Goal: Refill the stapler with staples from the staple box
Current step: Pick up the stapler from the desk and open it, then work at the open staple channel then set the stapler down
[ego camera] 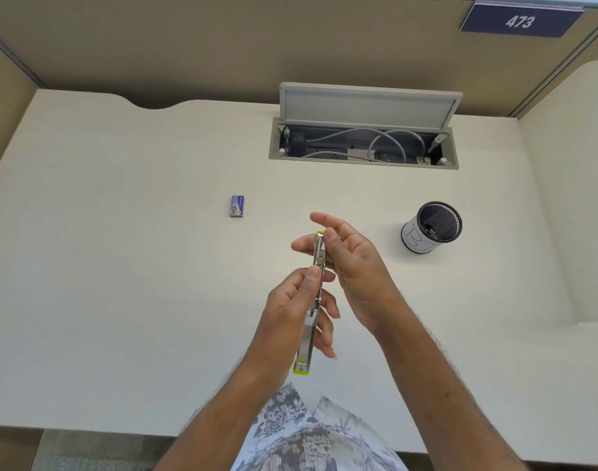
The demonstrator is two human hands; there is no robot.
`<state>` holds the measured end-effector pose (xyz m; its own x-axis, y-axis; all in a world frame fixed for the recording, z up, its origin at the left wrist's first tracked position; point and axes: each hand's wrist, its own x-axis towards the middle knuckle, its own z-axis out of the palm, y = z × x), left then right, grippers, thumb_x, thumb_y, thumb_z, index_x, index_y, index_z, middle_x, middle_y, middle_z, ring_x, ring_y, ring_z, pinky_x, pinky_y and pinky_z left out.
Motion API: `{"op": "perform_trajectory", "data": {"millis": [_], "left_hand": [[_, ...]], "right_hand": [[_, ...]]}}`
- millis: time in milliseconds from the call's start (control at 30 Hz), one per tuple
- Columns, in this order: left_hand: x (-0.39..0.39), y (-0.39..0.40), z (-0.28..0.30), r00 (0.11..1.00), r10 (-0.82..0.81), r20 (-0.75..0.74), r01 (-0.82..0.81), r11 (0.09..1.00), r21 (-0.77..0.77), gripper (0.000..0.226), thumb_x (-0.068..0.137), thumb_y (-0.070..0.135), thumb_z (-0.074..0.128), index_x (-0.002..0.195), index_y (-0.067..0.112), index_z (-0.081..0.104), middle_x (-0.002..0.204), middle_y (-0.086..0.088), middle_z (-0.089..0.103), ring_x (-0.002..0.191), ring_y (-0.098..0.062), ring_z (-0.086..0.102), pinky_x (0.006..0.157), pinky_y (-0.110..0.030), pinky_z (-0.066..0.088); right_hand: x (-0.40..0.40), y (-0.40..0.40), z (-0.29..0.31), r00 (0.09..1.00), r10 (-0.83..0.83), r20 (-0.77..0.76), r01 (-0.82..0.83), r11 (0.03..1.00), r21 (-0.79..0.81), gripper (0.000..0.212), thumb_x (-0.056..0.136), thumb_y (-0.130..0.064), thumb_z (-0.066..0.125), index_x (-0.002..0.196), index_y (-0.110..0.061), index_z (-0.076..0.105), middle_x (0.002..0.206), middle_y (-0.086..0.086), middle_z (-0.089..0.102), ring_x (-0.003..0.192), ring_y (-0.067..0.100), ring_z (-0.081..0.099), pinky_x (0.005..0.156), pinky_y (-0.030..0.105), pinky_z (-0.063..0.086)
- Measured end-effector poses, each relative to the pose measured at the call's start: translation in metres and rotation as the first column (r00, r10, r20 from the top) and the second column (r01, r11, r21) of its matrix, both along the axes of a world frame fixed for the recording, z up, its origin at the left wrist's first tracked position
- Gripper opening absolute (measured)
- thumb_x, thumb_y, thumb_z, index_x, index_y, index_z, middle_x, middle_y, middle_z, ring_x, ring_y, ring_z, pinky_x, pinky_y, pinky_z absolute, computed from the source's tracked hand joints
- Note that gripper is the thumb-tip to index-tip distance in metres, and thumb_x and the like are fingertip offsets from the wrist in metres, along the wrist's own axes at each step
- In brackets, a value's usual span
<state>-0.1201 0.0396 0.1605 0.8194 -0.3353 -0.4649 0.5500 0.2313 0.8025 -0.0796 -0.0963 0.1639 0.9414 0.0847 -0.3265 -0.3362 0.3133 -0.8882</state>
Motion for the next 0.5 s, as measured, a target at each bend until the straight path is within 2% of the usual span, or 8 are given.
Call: {"op": "perform_trajectory", "data": {"millis": [67,133,200,233,333,400,500], "left_hand": [[-0.001,-0.002,-0.001,1.000,0.013,0.028,-0.014,1.000,0.025,0.030,0.107,0.041,0.048,0.100,0.025,0.072,0.070,-0.007,0.062,0.040,-0.014,0.049,0.040,-0.023,0.045],[-0.001,-0.003,-0.001,0.998,0.052,0.030,-0.053,0.998,0.027,0.034,0.112,0.036,0.043,0.099,0.026,0.073,0.067,-0.004,0.059,0.039,-0.011,0.043,0.038,-0.020,0.037],[-0.001,-0.003,-0.001,0.995,0.094,0.017,-0.094,0.995,0.025,0.036,0.112,0.039,0.042,0.098,0.024,0.072,0.065,-0.002,0.057,0.040,-0.011,0.041,0.037,-0.019,0.034],[0.000,-0.002,0.000,0.993,0.115,0.009,-0.115,0.993,0.020,0.036,0.109,0.043,0.044,0.097,0.021,0.070,0.064,-0.002,0.056,0.040,-0.011,0.041,0.037,-0.019,0.034],[0.001,-0.003,0.001,0.988,0.156,0.010,-0.156,0.988,0.016,0.044,0.109,0.048,0.044,0.105,0.011,0.067,0.059,-0.006,0.049,0.039,-0.012,0.041,0.037,-0.021,0.034],[0.001,-0.004,0.003,0.987,0.160,0.030,-0.161,0.987,0.011,0.044,0.111,0.046,0.039,0.103,0.020,0.073,0.059,-0.009,0.048,0.040,-0.013,0.040,0.037,-0.021,0.034],[0.000,-0.006,0.007,0.985,0.165,0.046,-0.166,0.986,0.014,0.044,0.108,0.050,0.038,0.101,0.026,0.075,0.057,-0.003,0.053,0.039,-0.011,0.040,0.036,-0.021,0.032]], "right_hand": [[-0.002,0.004,0.000,1.000,-0.005,0.004,0.005,0.996,-0.090,0.029,0.111,-0.026,0.042,0.136,-0.018,0.052,0.112,0.008,0.077,0.110,0.020,0.072,0.069,0.018,0.054],[-0.006,0.010,-0.002,0.994,-0.058,0.092,0.085,0.940,-0.330,0.027,0.110,-0.026,0.043,0.135,-0.019,0.052,0.124,0.004,0.071,0.104,0.017,0.072,0.072,0.020,0.057],[-0.015,0.013,-0.004,0.953,-0.066,0.297,0.240,0.762,-0.601,0.023,0.107,-0.024,0.050,0.129,-0.020,0.055,0.125,-0.001,0.062,0.089,0.009,0.070,0.069,0.025,0.058],[-0.020,0.013,-0.005,0.918,-0.034,0.394,0.314,0.670,-0.673,0.020,0.104,-0.021,0.055,0.124,-0.020,0.059,0.121,-0.002,0.059,0.084,0.008,0.068,0.067,0.027,0.057],[-0.031,0.015,-0.004,0.863,0.080,0.499,0.392,0.518,-0.761,0.018,0.097,-0.018,0.067,0.114,-0.018,0.069,0.110,-0.002,0.058,0.083,-0.002,0.058,0.062,0.021,0.050],[-0.036,0.017,-0.002,0.859,0.124,0.496,0.388,0.474,-0.791,0.019,0.097,-0.019,0.067,0.115,-0.017,0.071,0.108,-0.001,0.059,0.082,-0.008,0.051,0.060,0.018,0.047],[-0.037,0.021,0.002,0.856,0.115,0.504,0.406,0.453,-0.794,0.022,0.096,-0.017,0.069,0.118,-0.015,0.071,0.107,-0.001,0.064,0.083,-0.006,0.052,0.060,0.019,0.047]]}}
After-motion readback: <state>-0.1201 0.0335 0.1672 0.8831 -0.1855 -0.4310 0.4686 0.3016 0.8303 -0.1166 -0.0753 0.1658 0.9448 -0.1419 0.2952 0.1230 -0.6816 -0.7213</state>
